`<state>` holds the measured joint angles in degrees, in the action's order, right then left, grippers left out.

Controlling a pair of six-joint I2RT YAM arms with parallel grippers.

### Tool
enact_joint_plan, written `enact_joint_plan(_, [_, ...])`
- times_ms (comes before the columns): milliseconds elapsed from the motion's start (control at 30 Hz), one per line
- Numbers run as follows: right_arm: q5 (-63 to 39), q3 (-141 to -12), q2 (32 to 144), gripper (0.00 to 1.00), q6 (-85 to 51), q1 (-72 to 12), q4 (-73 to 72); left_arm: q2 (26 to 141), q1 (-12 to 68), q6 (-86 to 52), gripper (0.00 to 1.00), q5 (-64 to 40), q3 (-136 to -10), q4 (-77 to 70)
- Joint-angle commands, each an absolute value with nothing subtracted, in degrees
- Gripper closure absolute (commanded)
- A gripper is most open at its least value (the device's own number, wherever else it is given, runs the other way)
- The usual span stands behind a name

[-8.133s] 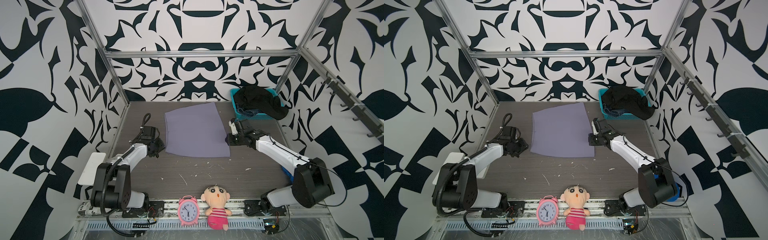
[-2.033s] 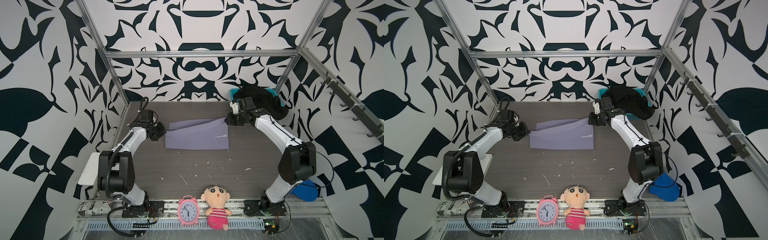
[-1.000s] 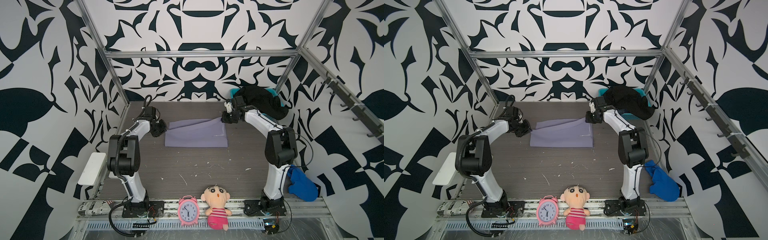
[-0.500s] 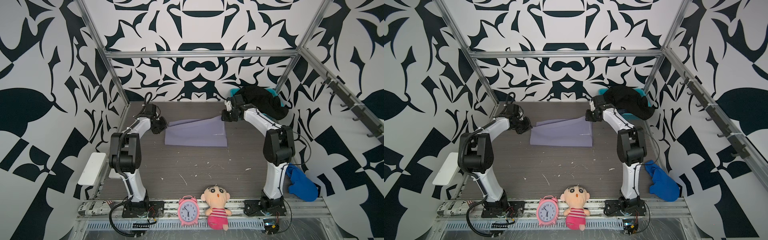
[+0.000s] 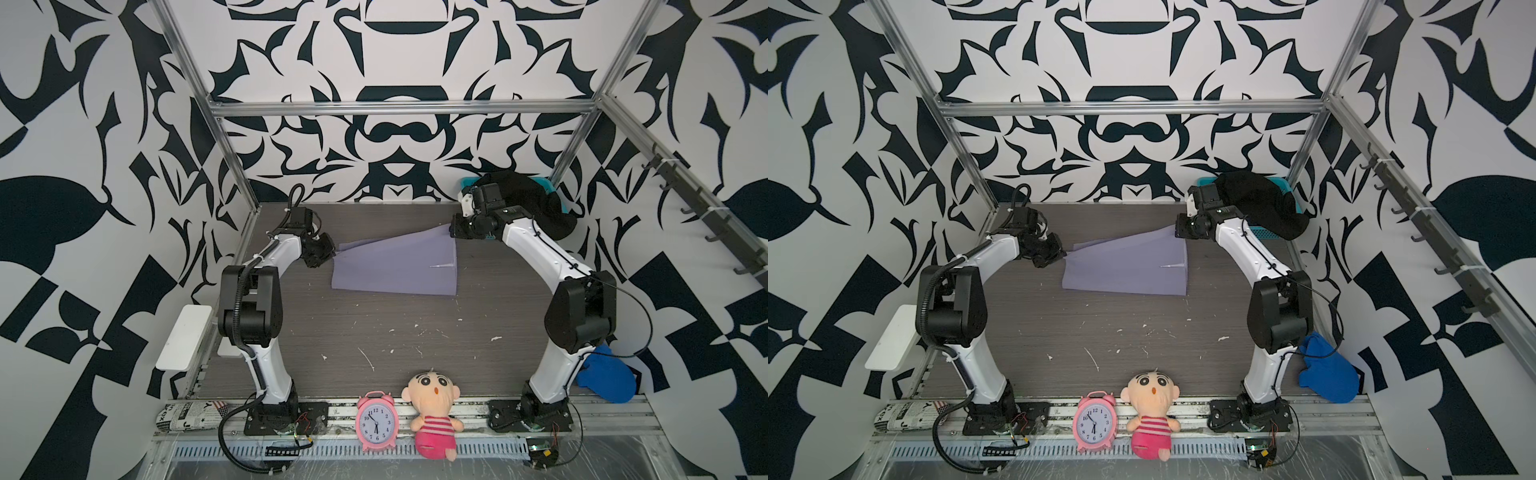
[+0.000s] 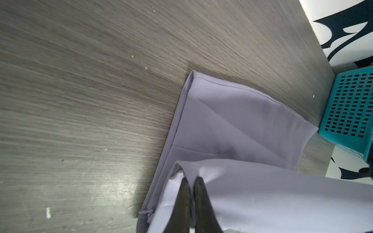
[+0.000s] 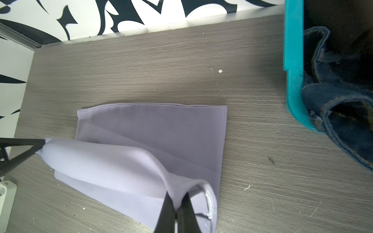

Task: Fold and stack skirts
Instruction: Fold the skirt at the center of the table, then smooth out the skirt at the top-center of the table.

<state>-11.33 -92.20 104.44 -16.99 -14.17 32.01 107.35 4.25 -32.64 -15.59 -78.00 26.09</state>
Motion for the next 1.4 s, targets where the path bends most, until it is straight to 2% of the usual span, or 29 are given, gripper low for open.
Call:
enact_joint_plan(0, [-8.4,-94.8,106.6,1.0,-16.2,-13.6,31.7,109.4,3.9,-31.6,0.98,-15.0,-80.7,28.3])
enact_joint_plan(267, [-8.3,-98.6,112.7,1.0,-15.7,-13.6,30.9,112.6,3.9,-31.4,0.96,-14.7,-83.5,28.8])
enact_joint_plan(333, [-8.3,-99.1,113.6,1.0,-15.7,-13.6,30.8,113.3,3.9,-31.5,0.85,-14.7,-84.0,28.8])
enact_joint_plan(367, [-8.1,-99.3,114.0,1.0,-15.7,-13.6,30.7,113.7,3.9,-31.5,0.85,-14.7,-84.2,28.8])
enact_joint_plan(467, [-7.4,-100.3,115.6,1.0,-15.7,-13.6,30.4,114.7,3.9,-31.2,0.74,-14.0,-85.1,28.8])
enact_joint_plan(533, [-6.7,-102.3,117.1,0.99,-15.9,-13.4,30.8,115.5,3.9,-31.0,0.56,-12.2,-86.5,29.5])
enact_joint_plan(600, [-6.5,-105.4,118.9,0.85,-15.6,-13.3,32.3,116.7,3.9,-30.0,0.45,-10.1,-89.5,31.8])
enact_joint_plan(733, [-6.6,-112.1,121.2,0.44,-14.5,-13.1,34.8,114.6,3.9,-29.6,0.39,-5.4,-92.2,32.4])
enact_joint_plan(767, [-6.9,-113.5,121.3,0.38,-13.9,-13.0,35.4,113.4,3.9,-29.7,0.38,-4.3,-92.1,32.1])
enact_joint_plan(867, [-5.8,-115.9,120.9,0.38,-13.3,-12.9,37.5,109.2,4.3,-30.3,0.38,-1.4,-90.7,31.5])
enact_joint_plan(967, [-7.5,-114.2,117.5,0.4,-13.4,-12.9,37.9,103.9,5.3,-30.3,0.37,1.5,-86.8,29.9])
enact_joint_plan(1067, [-10.9,-106.7,111.8,0.52,-14.3,-14.0,34.4,100.3,6.8,-30.3,0.42,1.0,-82.0,27.5])
enact_joint_plan(1133, [-12.4,-99.7,108.4,0.7,-15.5,-15.2,30.9,99.8,8.1,-30.2,0.46,-0.3,-79.5,26.2])
enact_joint_plan(1200, [-13.2,-93.5,105.5,0.99,-16.9,-16.5,27.6,100.3,9.1,-30.4,0.52,-0.8,-77.9,25.6])
enact_joint_plan(1367, [-12.3,-81.6,102.8,1.0,-19.4,-20.2,19.1,104.1,11.9,-31.6,0.56,-2.6,-75.0,21.1])
